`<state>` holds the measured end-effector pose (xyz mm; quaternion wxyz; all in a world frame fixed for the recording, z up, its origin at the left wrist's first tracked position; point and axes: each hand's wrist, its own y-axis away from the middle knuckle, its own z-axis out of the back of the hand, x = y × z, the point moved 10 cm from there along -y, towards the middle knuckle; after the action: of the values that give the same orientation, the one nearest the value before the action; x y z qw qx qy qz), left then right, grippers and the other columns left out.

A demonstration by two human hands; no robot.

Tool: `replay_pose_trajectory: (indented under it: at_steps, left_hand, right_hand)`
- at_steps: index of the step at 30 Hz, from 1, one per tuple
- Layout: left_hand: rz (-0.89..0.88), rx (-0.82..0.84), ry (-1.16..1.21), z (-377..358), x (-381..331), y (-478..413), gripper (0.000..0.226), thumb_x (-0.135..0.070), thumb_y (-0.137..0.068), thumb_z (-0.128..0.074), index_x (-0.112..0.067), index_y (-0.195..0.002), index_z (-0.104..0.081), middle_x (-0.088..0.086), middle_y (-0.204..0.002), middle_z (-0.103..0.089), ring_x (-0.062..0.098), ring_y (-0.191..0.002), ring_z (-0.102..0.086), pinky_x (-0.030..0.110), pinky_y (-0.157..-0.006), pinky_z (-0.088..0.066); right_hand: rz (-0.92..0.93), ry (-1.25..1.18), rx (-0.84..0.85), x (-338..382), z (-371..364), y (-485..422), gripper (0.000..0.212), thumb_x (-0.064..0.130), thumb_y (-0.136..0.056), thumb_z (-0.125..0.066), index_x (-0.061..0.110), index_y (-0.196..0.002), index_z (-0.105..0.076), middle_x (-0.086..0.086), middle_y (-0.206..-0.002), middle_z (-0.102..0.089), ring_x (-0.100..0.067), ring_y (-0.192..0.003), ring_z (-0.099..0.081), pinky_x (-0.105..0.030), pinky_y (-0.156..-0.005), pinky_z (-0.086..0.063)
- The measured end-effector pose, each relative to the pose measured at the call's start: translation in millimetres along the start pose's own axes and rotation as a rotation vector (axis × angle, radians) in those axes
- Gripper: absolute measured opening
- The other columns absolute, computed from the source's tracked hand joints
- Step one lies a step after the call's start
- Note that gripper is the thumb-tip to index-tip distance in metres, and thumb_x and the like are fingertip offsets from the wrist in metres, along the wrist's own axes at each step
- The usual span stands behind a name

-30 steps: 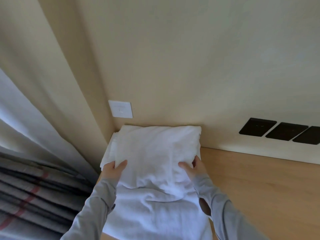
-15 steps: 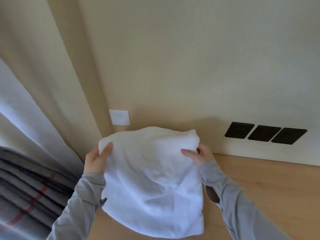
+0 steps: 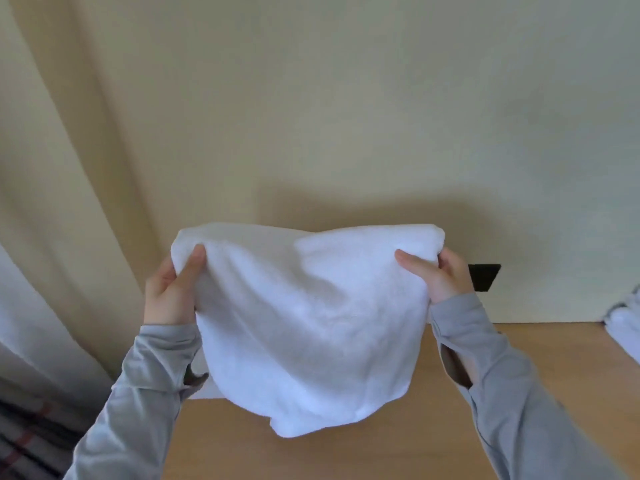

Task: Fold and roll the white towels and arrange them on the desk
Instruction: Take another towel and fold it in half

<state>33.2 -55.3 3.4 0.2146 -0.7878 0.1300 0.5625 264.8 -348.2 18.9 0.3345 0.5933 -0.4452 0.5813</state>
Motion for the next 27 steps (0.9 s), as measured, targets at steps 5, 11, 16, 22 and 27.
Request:
replay_pose_trajectory:
  at_steps: [5, 11, 16, 22, 27]
  left_hand:
    - [-0.077, 0.144, 0.034, -90, -21, 18, 0.035, -0.023, -0.09, -0.062, -0.028, -0.056, -0.07, -0.015, -0.057, -0.066, 0.0, -0.058, -0.062, 0.016, -0.056, -0.049]
    - [-0.051, 0.349, 0.034, -217, -11, 57, 0.017, -0.029, -0.085, -0.064, -0.023, -0.07, -0.068, 0.001, -0.079, -0.068, 0.016, -0.076, -0.064, 0.026, -0.069, -0.052]
    - [0.105, 0.451, -0.056, -314, 60, 99, 0.018, -0.033, -0.081, -0.067, -0.018, -0.072, -0.067, 0.008, -0.083, -0.065, 0.023, -0.083, -0.06, 0.038, -0.077, -0.048]
    - [0.438, 0.554, -0.425, -404, 241, 186, 0.03, -0.024, -0.094, -0.054, 0.0, -0.11, -0.06, 0.011, -0.093, -0.064, 0.029, -0.095, -0.056, 0.035, -0.078, -0.048]
    - [0.687, 0.457, -0.608, -378, 337, 249, 0.058, -0.019, -0.092, -0.059, -0.002, -0.141, -0.033, 0.008, -0.134, -0.045, 0.027, -0.131, -0.039, 0.03, -0.096, -0.032]
  right_hand:
    - [0.093, 0.017, -0.148, 43, 85, 3, 0.026, 0.006, -0.076, -0.073, -0.012, -0.088, -0.059, -0.012, -0.084, -0.05, -0.022, -0.075, -0.049, -0.029, -0.064, -0.041]
    - [0.129, 0.076, -0.305, 59, 209, 17, 0.034, 0.003, -0.077, -0.07, -0.022, -0.088, -0.049, -0.015, -0.081, -0.05, -0.023, -0.072, -0.05, -0.021, -0.051, -0.04]
    - [0.047, 0.094, -0.438, 31, 333, 14, 0.017, 0.008, -0.074, -0.074, -0.002, -0.076, -0.061, -0.006, -0.071, -0.062, -0.016, -0.063, -0.06, -0.022, -0.058, -0.048]
    - [-0.284, 0.067, -0.551, -89, 476, 12, 0.011, 0.008, -0.076, -0.073, 0.014, -0.077, -0.064, 0.003, -0.072, -0.066, -0.013, -0.062, -0.062, -0.022, -0.051, -0.05]
    - [-0.419, 0.067, -0.626, -149, 546, 12, 0.019, 0.013, -0.08, -0.071, 0.011, -0.095, -0.059, -0.003, -0.087, -0.062, -0.012, -0.068, -0.058, -0.03, -0.069, -0.048]
